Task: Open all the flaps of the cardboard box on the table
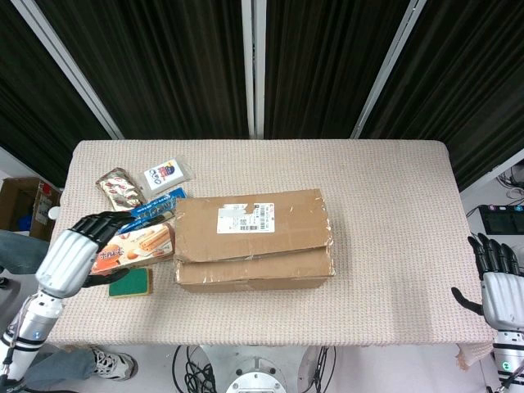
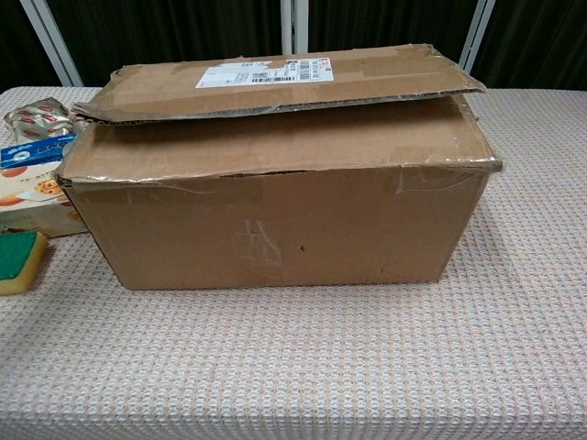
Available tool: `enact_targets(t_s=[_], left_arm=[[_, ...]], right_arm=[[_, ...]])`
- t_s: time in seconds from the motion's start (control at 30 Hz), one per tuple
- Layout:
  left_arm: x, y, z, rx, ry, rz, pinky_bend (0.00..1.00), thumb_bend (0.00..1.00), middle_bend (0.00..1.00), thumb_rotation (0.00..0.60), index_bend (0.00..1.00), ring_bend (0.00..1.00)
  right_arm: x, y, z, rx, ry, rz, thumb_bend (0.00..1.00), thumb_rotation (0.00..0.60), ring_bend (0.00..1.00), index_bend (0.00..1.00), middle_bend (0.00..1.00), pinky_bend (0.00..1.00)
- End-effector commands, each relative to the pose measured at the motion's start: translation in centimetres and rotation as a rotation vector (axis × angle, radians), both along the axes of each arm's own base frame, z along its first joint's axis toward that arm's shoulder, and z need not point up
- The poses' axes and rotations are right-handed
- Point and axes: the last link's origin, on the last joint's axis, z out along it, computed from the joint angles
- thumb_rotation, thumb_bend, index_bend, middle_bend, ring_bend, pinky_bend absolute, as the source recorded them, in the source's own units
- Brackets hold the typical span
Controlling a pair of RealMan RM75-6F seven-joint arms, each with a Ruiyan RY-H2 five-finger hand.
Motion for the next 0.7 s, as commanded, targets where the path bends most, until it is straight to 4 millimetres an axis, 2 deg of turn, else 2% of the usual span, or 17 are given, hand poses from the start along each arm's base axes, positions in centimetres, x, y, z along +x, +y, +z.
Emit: enact_targets(t_s=[0.03,0.2,0.33,0.7], left_arm=[[2.9,0.9,-0.6,-0.009,-0.015,-0.084,0.28,0.0,0.2,0.6,0.18,0.2],[5.6,1.4,-2.7,-0.059,-0.03,-0.123,0.28,0.0,0.2,0.6,0.18,0.2],[7.6,1.2,-4.8,-0.108,-0.035,-0.153,0.28,0.0,0.2,0.599,0.18,0.19],[10.1,2.6,-9.4,-0.124,0.023,-0.179,0.28,0.0,0.19,0.599,0.18,0.17]], right_arm=[[0.1,-0.1,-0.2,0.004,-0.002,0.002,0.1,0.6,0.0,0.0,0.0,0.0],[0.1,-0.1,-0.2,0.005,-0.001,0.002,0.1,0.6,0.0,0.0,0.0,0.0],[-0.2,-0.1,0.0,-0.001,-0.003,-0.009,0.1,0.6,0.0,0.0,0.0,0.0],[-0.9,0.0,0.0,-0.002,-0.013,-0.023,0.1,0.6,0.0,0.0,0.0,0.0]])
